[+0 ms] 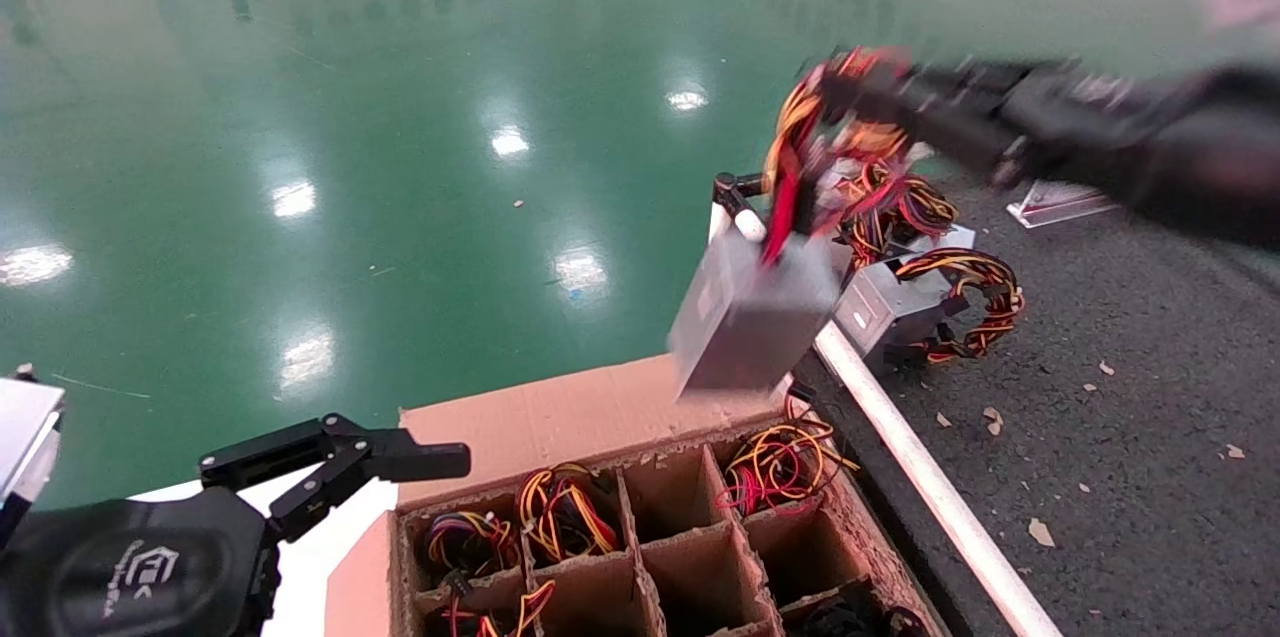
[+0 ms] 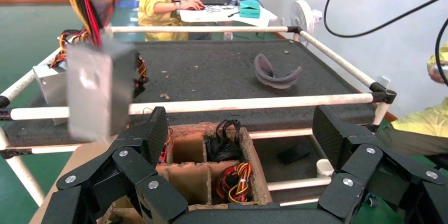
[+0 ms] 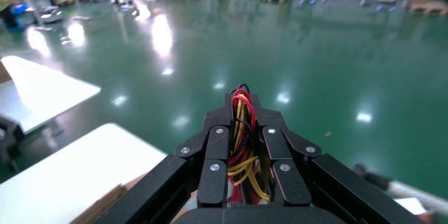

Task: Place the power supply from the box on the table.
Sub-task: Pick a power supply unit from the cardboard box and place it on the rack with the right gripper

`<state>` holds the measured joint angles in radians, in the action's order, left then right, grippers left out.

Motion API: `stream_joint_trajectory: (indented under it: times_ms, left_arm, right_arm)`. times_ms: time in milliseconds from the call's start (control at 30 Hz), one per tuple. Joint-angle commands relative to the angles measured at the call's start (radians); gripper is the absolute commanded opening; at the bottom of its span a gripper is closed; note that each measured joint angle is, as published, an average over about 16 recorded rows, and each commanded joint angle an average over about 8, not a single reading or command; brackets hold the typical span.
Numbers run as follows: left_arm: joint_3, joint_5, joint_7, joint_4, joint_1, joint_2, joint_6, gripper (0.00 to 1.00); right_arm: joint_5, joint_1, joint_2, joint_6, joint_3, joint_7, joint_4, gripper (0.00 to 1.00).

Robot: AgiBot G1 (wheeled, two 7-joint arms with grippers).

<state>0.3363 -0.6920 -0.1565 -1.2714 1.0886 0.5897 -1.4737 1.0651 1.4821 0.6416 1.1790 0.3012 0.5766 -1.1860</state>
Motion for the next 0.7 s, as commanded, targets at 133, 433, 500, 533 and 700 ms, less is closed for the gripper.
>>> stream_joint_trajectory:
  times_ms: [133,433,500,533,700]
  left_arm:
    - [0.0,0.0,0.0,0.0,0.0,0.0,0.0,1.0]
    - [0.0,0.0,0.0,0.0,0.0,0.0,0.0,1.0]
    - [0.0,0.0,0.0,0.0,0.0,0.0,0.0,1.0]
    - [0.0,0.0,0.0,0.0,0.0,0.0,0.0,1.0]
    - [0.0,0.0,0.0,0.0,0.0,0.0,0.0,1.0]
  right_arm:
    - [-0.014,0.049,-0.064,0.013,-0.03,0.037,0.024,0.0]
    - [-0.061,0.087,-0.166,0.129,-0.08,-0.048,0.192,0.0]
    - [-0.071,0.088,-0.18,0.164,-0.086,-0.081,0.242,0.0]
    - [-0.075,0.087,-0.185,0.181,-0.088,-0.098,0.266,0.0]
    - [-0.086,0.075,-0.202,0.264,-0.092,-0.184,0.386,0.0]
